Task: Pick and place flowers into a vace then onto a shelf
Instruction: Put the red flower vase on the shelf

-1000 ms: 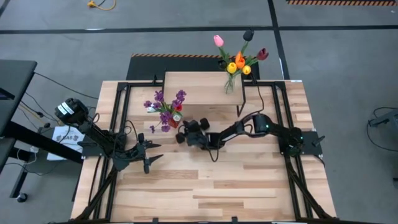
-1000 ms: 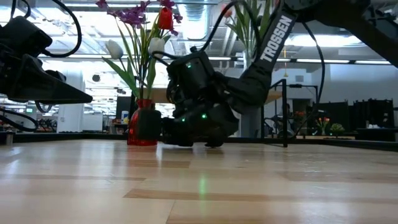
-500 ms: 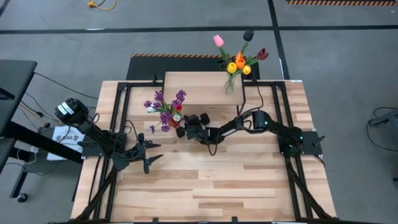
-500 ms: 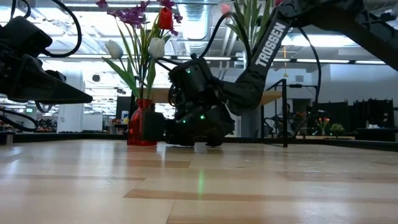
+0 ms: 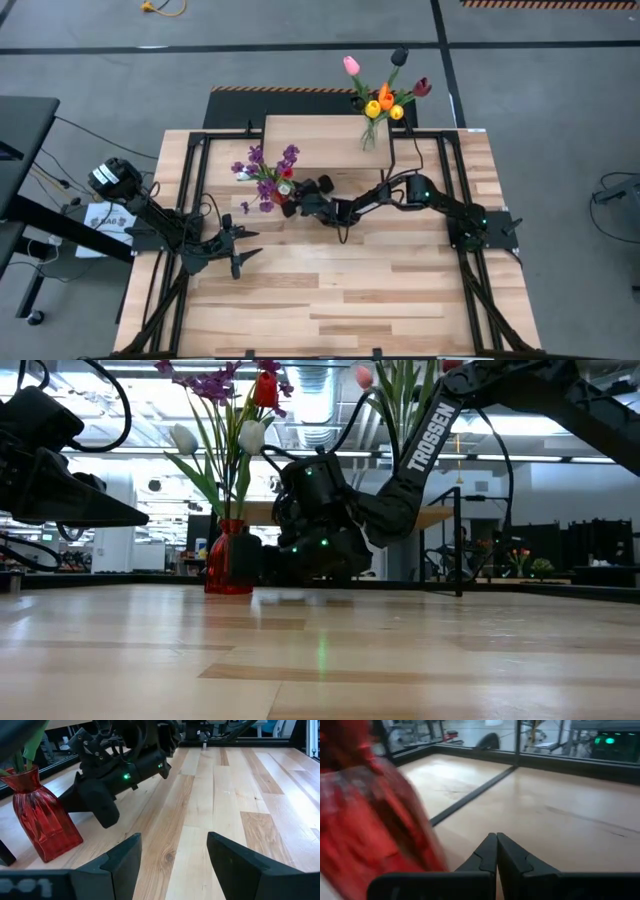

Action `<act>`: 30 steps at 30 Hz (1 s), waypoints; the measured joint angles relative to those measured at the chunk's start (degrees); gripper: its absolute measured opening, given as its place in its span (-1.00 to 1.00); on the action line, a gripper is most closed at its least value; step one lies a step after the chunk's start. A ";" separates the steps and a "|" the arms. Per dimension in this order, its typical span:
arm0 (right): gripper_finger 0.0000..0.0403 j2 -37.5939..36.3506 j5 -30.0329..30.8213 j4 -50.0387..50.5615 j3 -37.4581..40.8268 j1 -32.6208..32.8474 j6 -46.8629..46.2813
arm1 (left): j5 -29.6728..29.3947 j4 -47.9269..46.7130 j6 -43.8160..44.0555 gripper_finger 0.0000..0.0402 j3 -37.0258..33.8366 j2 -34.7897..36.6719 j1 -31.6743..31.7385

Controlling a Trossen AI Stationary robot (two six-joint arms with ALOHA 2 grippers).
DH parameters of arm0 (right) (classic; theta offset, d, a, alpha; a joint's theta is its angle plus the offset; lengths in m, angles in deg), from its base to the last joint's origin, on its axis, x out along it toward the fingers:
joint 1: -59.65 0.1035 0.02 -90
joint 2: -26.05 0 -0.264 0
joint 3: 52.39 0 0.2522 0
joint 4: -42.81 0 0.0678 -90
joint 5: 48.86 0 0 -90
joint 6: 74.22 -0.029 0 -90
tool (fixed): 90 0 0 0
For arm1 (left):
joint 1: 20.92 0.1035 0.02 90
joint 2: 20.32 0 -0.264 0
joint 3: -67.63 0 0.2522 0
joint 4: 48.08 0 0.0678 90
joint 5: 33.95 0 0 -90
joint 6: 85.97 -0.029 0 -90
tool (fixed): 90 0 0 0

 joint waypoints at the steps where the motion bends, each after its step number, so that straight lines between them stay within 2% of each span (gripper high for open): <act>1: -1.00 0.00 -0.79 -0.32 0.00 0.00 0.59 | 0.00 0.00 0.00 0.08 0.00 0.00 0.00; 11: -1.00 -0.04 -4.21 -1.69 -0.04 1.43 4.42 | 0.00 -0.02 0.07 0.08 0.00 0.00 -0.02; 20: -1.00 -0.13 -4.76 -3.34 -0.09 3.96 8.14 | 0.00 -0.02 0.52 0.08 0.00 0.00 0.00; 30: -1.00 -0.15 -11.11 -6.23 -0.09 5.46 9.71 | 0.60 0.00 0.90 0.08 0.53 0.02 -0.02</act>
